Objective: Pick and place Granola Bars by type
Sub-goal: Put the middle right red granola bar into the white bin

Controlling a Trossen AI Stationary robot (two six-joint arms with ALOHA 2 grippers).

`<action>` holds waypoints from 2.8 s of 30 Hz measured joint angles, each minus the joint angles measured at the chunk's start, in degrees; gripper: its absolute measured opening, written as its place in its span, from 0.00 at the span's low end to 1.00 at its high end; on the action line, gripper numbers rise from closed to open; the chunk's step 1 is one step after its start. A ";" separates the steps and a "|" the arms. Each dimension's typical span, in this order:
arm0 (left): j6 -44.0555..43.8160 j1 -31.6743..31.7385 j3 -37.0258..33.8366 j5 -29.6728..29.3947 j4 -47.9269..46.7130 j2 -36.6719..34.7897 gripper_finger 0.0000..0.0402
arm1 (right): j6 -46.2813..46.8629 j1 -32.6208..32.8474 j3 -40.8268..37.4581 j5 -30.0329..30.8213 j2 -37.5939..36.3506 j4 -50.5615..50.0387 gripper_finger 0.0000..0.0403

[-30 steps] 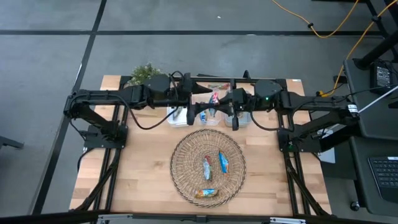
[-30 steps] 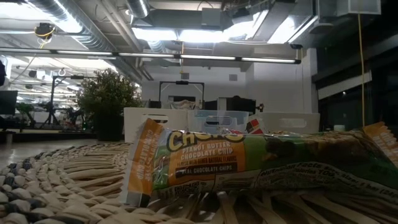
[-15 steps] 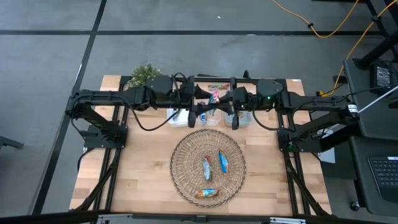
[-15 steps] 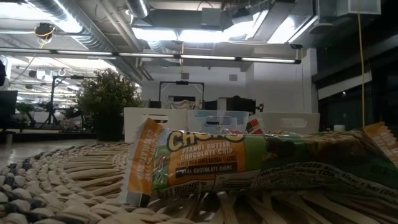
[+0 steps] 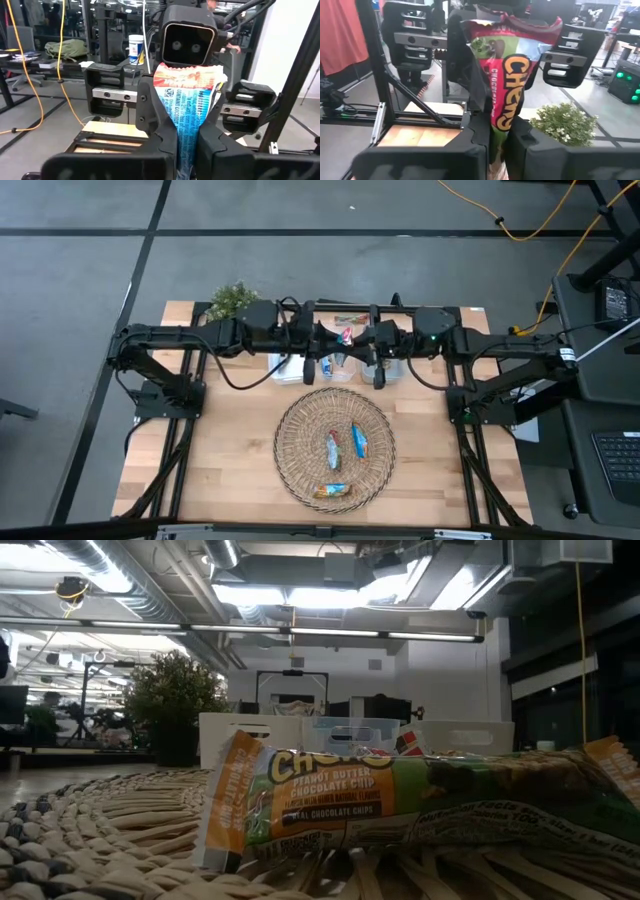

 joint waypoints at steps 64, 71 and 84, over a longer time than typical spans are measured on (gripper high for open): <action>-16.62 20.21 -0.74 -13.63 -45.81 -2.46 0.06 | 25.44 6.56 -5.35 36.11 -24.65 -58.94 0.56; -18.75 21.26 -7.36 -8.10 -38.93 5.18 0.06 | 25.40 6.56 -5.35 36.00 -24.61 -58.95 0.56; -21.08 21.25 -11.50 -1.50 -34.95 10.15 0.10 | 27.13 6.54 -5.33 35.96 -24.34 -61.35 0.56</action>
